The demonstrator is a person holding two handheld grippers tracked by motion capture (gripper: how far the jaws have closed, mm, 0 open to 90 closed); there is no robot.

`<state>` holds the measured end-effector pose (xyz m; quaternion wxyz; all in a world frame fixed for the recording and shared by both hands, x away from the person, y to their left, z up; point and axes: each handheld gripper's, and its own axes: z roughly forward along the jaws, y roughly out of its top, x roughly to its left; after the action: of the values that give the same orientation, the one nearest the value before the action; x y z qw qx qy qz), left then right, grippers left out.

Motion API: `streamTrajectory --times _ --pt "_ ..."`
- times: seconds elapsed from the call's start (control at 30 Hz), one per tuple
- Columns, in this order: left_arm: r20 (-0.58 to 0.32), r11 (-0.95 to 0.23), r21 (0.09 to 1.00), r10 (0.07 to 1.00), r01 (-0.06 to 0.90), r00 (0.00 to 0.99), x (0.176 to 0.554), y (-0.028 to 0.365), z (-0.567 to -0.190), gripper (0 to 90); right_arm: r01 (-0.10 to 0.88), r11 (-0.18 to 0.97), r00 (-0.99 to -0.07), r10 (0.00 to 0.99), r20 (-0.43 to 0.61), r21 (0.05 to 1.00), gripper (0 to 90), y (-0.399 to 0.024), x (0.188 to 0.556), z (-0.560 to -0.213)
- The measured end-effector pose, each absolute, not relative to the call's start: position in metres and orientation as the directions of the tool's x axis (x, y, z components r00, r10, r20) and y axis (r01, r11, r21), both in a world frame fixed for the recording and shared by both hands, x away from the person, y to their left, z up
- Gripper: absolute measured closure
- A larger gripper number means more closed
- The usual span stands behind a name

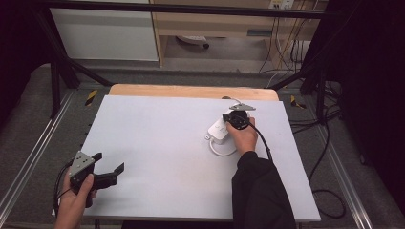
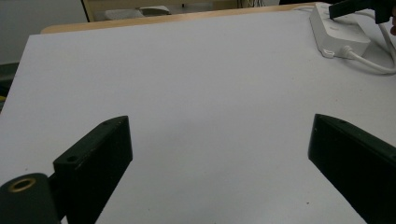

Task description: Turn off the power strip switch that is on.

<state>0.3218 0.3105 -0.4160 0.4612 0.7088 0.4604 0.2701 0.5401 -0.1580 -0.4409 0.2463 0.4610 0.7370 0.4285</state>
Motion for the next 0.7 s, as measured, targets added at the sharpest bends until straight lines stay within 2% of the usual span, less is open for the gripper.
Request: streamTrajectory --times 0.33,0.7 --pt "-0.042 -0.149 0.904 0.902 0.401 0.429 0.322 0.311 -0.416 6.3 0.459 0.183 -0.445 0.894 0.046 0.869 86.4 -0.156 0.539 -0.439" --pt "-0.039 -0.151 0.904 0.902 0.4 0.429 0.321 0.311 -0.416 6.3 0.45 0.137 -0.448 0.89 0.09 0.883 72.0 -0.157 0.532 -0.431"
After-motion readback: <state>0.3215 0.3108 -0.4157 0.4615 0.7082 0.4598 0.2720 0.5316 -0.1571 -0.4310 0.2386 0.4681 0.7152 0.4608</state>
